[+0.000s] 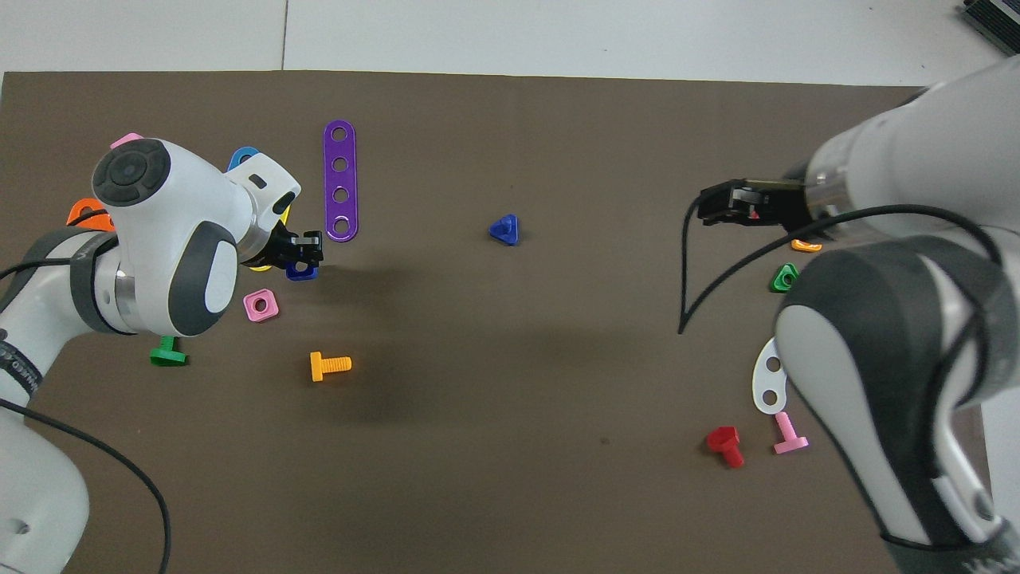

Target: Unscrew and place screws in storage area

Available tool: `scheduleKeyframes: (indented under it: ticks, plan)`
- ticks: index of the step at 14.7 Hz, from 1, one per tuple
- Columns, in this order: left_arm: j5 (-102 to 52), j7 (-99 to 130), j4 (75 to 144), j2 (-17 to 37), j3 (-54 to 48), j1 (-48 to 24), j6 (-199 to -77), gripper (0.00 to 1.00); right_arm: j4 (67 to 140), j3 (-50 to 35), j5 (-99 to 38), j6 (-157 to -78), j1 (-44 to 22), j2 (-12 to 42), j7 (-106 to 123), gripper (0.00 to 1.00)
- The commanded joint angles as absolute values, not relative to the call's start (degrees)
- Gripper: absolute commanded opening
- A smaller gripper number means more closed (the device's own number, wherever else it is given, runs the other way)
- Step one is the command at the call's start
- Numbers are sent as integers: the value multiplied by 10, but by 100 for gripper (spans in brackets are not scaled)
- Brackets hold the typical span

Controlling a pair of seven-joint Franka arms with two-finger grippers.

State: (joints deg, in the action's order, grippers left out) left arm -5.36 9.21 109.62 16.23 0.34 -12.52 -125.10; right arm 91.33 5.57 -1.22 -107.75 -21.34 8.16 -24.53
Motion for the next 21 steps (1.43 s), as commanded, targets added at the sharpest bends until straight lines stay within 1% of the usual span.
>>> scheduleKeyframes:
  ticks: [1,2,3,4,5,7,8,9,10,12,13,15,16,18,19,20,21]
  plan:
    - [-63,83,1146,128,10,-134,-1277,66,853,56,-22,-1149,-267,192,-345,100]
    - [-63,85,1143,128,10,-137,-1276,73,831,55,-21,-1184,-288,227,-392,100]
    - [-63,89,1142,129,10,-138,-1277,84,809,55,-21,-1205,-297,261,-414,100]
    - [-63,91,1139,130,10,-138,-1276,95,799,52,-20,-1233,-300,283,-422,100]
    - [-63,90,1133,130,10,-138,-1275,100,797,49,-17,-1255,-319,303,-427,100]
    - [-63,88,1111,128,10,-130,-1260,100,795,50,-4,-1324,-344,357,-430,100]
    - [-63,88,1094,127,11,-127,-1240,100,796,49,18,-1350,-345,372,-425,99]
    - [-63,86,1073,128,11,-120,-1217,100,798,48,38,-1358,-345,377,-419,96]
    - [-62,84,1054,128,11,-105,-1193,100,799,47,39,-1358,-345,381,-403,91]
    - [-55,82,1034,120,11,-76,-1158,100,799,45,39,-1361,-345,389,-372,73]
    - [-55,74,1032,113,11,-57,-1147,100,802,45,37,-1362,-345,388,-366,62]
    - [-53,29,1032,99,14,-26,-1128,100,814,44,34,-1362,-347,387,-342,44]
    - [-53,3,1032,94,15,-11,-1118,100,823,41,34,-1362,-349,384,-334,42]
    - [-53,-25,1032,86,15,10,-1108,100,839,40,35,-1368,-350,381,-317,42]
    - [-53,-25,1029,83,16,10,-1105,100,846,40,34,-1384,-348,381,-309,42]
    - [-49,-24,1021,76,18,10,-1091,100,847,40,35,-1390,-346,381,-308,42]
    - [-31,-23,1000,75,18,8,-1065,100,848,40,35,-1397,-347,383,-308,42]
